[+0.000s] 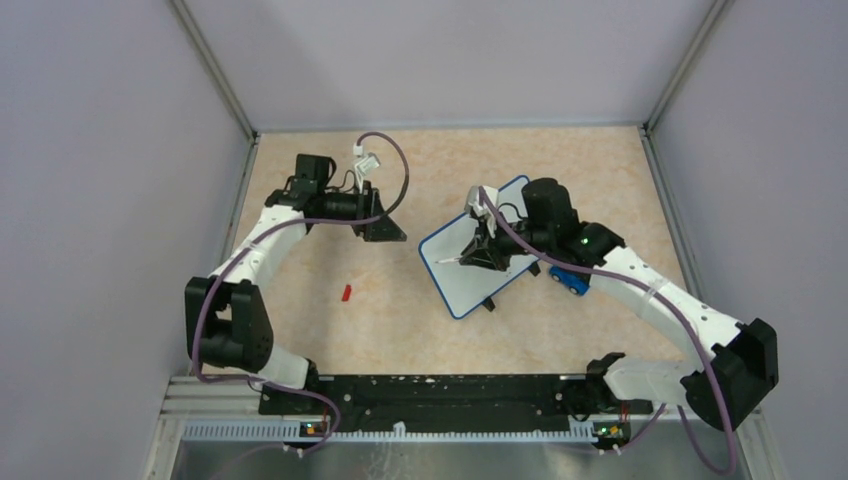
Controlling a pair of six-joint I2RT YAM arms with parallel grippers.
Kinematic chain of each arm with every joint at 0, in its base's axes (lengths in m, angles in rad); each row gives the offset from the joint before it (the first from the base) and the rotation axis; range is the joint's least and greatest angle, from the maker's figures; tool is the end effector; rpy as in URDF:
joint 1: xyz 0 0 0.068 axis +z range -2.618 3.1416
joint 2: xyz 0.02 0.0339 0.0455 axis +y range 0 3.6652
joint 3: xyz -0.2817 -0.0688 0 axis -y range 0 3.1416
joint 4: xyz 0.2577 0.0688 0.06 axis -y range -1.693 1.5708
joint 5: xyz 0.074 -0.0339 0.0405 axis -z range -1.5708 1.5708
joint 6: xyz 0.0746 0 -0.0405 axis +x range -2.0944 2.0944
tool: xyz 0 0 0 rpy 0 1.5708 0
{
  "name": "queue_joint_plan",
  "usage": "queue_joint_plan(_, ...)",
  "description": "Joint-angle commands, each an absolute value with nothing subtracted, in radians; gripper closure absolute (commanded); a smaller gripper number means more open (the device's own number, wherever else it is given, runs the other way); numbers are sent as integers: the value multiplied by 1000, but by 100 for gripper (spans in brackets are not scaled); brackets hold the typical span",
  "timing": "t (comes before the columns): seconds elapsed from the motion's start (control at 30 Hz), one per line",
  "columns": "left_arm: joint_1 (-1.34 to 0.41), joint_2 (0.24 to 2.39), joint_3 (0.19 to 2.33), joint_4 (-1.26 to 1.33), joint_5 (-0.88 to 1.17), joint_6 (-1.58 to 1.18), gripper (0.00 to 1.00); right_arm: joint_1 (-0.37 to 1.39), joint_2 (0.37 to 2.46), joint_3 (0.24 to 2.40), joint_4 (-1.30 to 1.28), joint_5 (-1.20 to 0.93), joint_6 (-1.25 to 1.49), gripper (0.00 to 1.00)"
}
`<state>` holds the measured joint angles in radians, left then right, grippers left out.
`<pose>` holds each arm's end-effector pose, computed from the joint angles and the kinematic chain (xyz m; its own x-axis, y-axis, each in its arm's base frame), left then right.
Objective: Write a sentence on the whiteboard
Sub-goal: Hold the whiteboard at the center of the board.
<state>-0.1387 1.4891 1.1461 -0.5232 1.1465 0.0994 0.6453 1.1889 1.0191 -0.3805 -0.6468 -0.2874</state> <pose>0.3152 -0.1126 0.2843 -0.6872 0.1372 -0.7134 0.7133 0.3141 -0.6266 0.2070 0.2121 0.3207 -0.1483 -0.3948 -0.9067 -0.9722 0.2260 0.0606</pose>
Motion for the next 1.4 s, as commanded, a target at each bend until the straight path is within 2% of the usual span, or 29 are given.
queue_joint_plan(0.0, -192, 1504, 1196, -534, 1165, 126, 32, 672, 1200, 1051, -333, -602, -310, 100)
queue_joint_plan(0.43, -284, 1631, 1292, -569, 1189, 149, 57, 673, 1223, 1094, -314, -536, -324, 100)
queue_joint_plan(0.83, -314, 1698, 1368, -574, 1170, 164, 79, 673, 1211, 1075, -313, -568, -325, 100)
queue_joint_plan(0.93, -316, 1719, 1393, -573, 1160, 166, 91, 673, 1213, 1079, -314, -566, -325, 100)
queue_joint_plan(1.0, -316, 1735, 1409, -582, 1161, 177, 95, 673, 1215, 1079, -314, -566, -325, 100)
queue_joint_plan(1.17, -318, 1763, 1447, -615, 1169, 198, 94, 673, 1213, 1076, -316, -571, -324, 100)
queue_joint_plan(1.23, -319, 1764, 1455, -623, 1168, 200, 88, 674, 1212, 1074, -317, -567, -324, 100)
queue_joint_plan(1.27, -319, 1762, 1456, -626, 1167, 196, 80, 673, 1211, 1073, -316, -563, -324, 100)
queue_joint_plan(1.3, -318, 1758, 1454, -626, 1167, 190, 76, 673, 1209, 1071, -314, -560, -324, 100)
queue_joint_plan(1.37, -316, 1743, 1448, -631, 1172, 183, 74, 673, 1206, 1067, -309, -555, -321, 100)
